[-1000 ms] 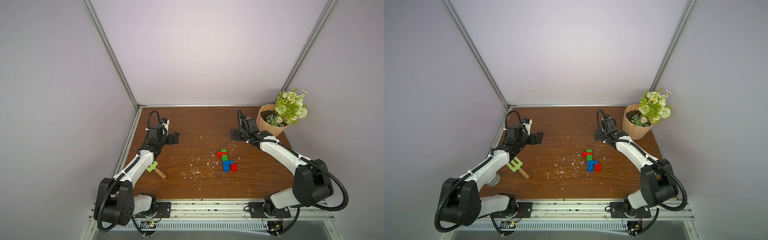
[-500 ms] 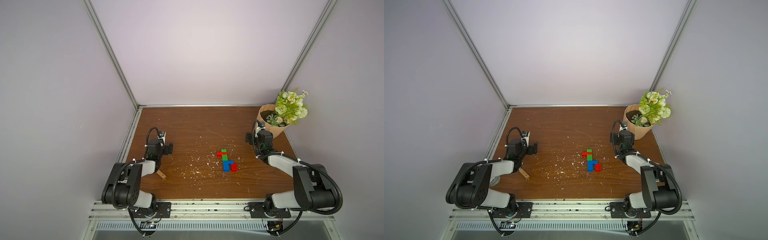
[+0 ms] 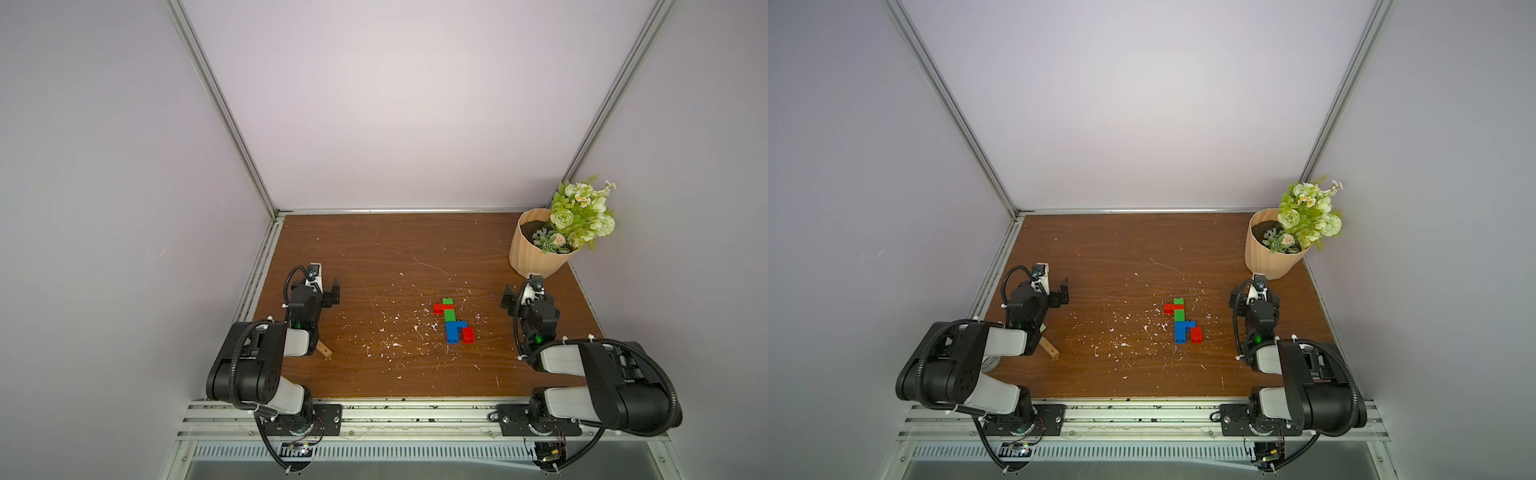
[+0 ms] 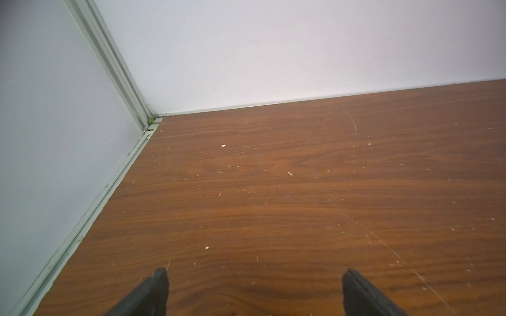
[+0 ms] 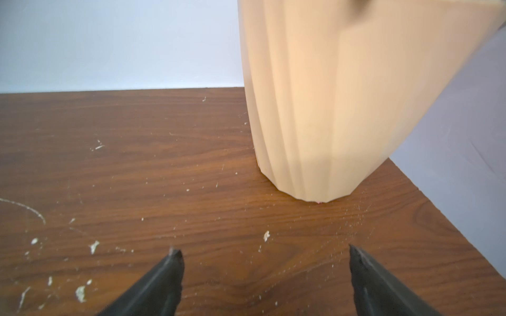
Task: Assemble a giraffe with lego
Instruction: Reset both arms
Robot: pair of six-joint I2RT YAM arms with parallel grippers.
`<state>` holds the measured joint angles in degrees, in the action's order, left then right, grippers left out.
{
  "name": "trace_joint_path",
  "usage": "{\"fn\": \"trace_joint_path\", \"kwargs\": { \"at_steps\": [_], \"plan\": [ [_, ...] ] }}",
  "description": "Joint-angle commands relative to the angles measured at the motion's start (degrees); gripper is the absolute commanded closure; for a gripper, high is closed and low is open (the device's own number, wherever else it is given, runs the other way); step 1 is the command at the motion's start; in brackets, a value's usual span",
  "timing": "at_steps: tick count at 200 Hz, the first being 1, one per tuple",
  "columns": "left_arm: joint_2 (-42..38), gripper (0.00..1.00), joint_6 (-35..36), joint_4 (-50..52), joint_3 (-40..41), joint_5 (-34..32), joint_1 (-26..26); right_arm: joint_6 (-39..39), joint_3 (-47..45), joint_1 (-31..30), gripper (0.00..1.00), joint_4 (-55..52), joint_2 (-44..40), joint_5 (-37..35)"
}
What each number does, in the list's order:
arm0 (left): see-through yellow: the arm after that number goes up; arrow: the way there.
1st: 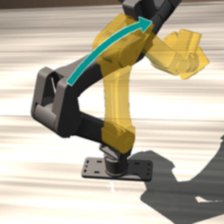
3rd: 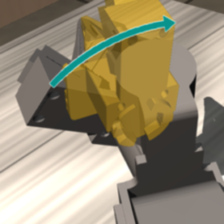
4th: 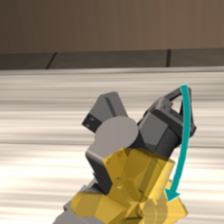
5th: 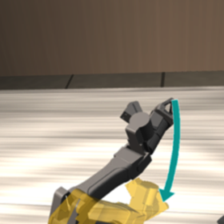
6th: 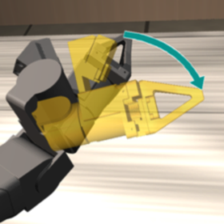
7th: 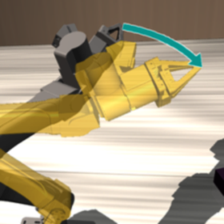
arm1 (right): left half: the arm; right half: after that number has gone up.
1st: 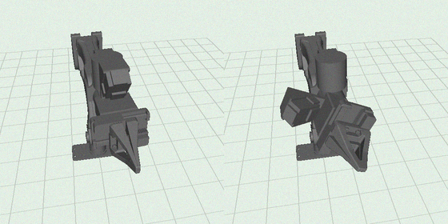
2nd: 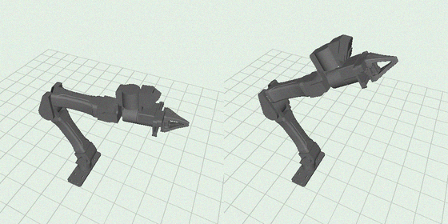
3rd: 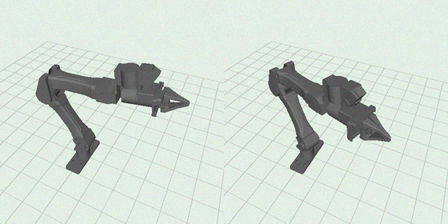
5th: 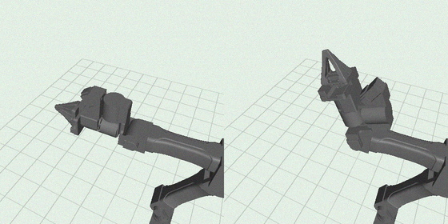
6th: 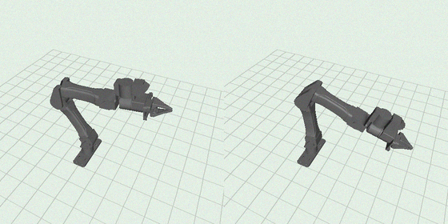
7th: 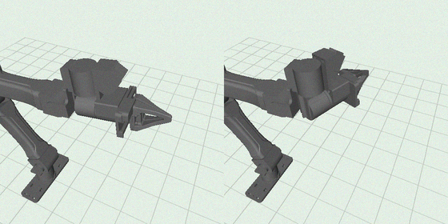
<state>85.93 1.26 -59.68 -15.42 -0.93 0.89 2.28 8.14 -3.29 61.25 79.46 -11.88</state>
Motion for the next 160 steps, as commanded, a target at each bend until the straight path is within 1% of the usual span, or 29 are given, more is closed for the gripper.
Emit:
{"fn": "trace_joint_path", "kwargs": {
  "at_steps": [1, 8, 20, 26, 31, 41, 50, 59, 66, 74, 160],
  "plan": [
    [0.39, 0.01, -1.34, -4.61, 0.28, -1.54, -0.75, -1.48, 2.01, -0.07, 0.05, 14.91, 6.73, 0.8],
    [0.55, 0.0, -1.44, -4.72, 0.23, -1.69, -0.72, -1.1, 3.42, -0.05, 0.04, 14.22, 8.28, 0.33],
    [0.64, 0.0, -1.48, -4.95, 0.39, -1.8, -0.71, -1.1, 6.2, -0.12, 0.02, 5.38, 6.12, 0.67],
    [0.56, 0.01, -1.52, -4.95, 0.4, -1.8, -0.73, -1.58, 5.36, -0.08, 0.02, 9.55, 7.34, 0.87],
    [0.5, 0.01, -1.47, -5.01, 0.45, -1.79, -0.73, -1.67, 5.0, -0.07, 0.01, 10.84, 7.71, 0.92],
    [0.3, 0.01, -1.4, -5.02, 0.59, -1.8, -0.71, -1.42, 6.11, -0.05, 0.0, 6.05, 6.28, 0.86],
    [0.21, 0.01, -1.41, -5.09, 0.73, -1.8, -0.71, -1.87, 5.26, -0.14, 0.0, 9.41, 7.11, 1.03],
    [0.12, 0.01, -1.35, -5.27, 0.8, -1.76, -0.71, -1.51, 5.85, -0.12, 0.0, 6.82, 6.31, 0.99],
    [0.2, 0.01, -1.35, -5.29, 0.79, -1.84, -0.7, -1.73, 5.5, -0.14, 0.0, 8.46, 6.89, 0.98],
    [0.2, 0.01, -1.41, -5.27, 0.83, -1.82, -0.69, -1.58, 5.72, -0.14, 0.0, 7.22, 6.36, 0.92],
    [0.16, 0.01, -1.35, -5.27, 0.83, -1.8, -0.71, -2.02, 6.45, -0.68, 0.0, 6.67, 7.03, 0.69]
  ]
}}
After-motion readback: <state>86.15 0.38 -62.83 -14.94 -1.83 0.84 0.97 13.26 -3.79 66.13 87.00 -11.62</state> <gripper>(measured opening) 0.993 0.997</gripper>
